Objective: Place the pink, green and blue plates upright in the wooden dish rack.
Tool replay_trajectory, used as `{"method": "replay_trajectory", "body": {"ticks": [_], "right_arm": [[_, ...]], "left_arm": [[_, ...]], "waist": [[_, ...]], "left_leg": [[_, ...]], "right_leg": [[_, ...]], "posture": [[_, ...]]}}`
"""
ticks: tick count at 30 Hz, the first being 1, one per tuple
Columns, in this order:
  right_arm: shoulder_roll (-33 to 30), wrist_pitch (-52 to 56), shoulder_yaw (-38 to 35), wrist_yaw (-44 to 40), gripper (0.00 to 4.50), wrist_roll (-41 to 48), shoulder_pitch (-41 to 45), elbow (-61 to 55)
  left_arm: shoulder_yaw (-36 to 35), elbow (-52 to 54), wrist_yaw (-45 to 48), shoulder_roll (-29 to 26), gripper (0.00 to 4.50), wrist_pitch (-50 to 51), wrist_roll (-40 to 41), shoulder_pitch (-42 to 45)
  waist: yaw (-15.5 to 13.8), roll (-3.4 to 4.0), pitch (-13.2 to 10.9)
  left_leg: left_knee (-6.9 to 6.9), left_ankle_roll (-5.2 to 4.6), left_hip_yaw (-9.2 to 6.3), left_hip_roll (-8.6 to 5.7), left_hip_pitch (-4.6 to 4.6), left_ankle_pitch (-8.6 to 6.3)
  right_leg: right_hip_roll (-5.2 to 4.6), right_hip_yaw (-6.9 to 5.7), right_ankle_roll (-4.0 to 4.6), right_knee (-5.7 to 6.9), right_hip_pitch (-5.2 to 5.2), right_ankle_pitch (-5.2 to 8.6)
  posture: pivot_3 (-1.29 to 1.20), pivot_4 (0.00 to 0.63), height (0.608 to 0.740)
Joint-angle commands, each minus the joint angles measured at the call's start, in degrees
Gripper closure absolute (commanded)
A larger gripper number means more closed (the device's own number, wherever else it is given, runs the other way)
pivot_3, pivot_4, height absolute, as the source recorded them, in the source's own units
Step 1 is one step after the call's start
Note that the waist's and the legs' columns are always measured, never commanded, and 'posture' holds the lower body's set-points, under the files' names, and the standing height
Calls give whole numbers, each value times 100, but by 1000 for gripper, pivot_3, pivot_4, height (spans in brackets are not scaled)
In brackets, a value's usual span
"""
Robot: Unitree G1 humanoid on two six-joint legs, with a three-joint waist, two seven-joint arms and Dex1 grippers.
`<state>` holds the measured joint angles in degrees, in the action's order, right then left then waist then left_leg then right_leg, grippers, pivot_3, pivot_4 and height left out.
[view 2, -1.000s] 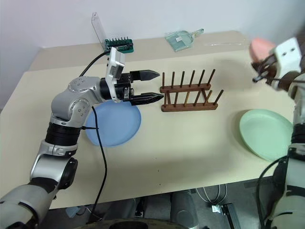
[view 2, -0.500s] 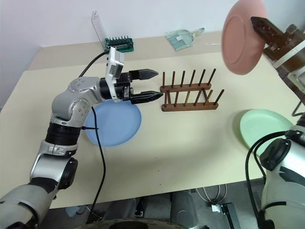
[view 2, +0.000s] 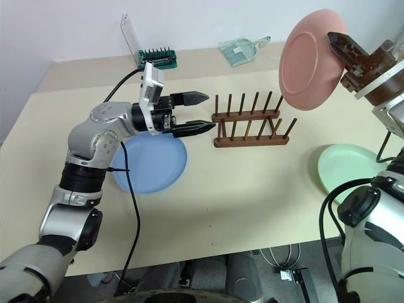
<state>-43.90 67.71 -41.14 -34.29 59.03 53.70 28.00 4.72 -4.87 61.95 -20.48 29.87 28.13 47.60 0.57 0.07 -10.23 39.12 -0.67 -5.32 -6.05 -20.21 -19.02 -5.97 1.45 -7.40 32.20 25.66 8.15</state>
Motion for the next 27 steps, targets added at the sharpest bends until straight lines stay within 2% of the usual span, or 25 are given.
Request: {"method": "replay_trajectory", "body": {"ticks": [1, 16, 27], "right_arm": [[4, 47, -176, 238, 4469, 231, -14, -293], [542, -263, -437, 1098, 4469, 482, -539, -499], [596, -496, -293, 1913, 4469, 595, 90, -832]], "left_arm": [[-78, 151, -10, -21, 0, -65, 63, 30], [-63, 176, -77, -48, 0, -26, 63, -2], [-44, 116, -106, -29, 0, -54, 22, 32]], "waist": [[0, 0, 0], [4, 2, 1], [4, 5, 3]], "left_leg": [[0, 0, 0, 0, 0, 0], [1, 0, 2, 1, -1, 0], [1, 1, 6, 1, -10, 1]], "right_leg": [[0, 0, 0, 0, 0, 0], [1, 1, -2, 1, 1, -3], [2, 4, -1, 3, 14, -5]], "posture": [[0, 150, 740], [0, 150, 740], [0, 150, 740]]}}
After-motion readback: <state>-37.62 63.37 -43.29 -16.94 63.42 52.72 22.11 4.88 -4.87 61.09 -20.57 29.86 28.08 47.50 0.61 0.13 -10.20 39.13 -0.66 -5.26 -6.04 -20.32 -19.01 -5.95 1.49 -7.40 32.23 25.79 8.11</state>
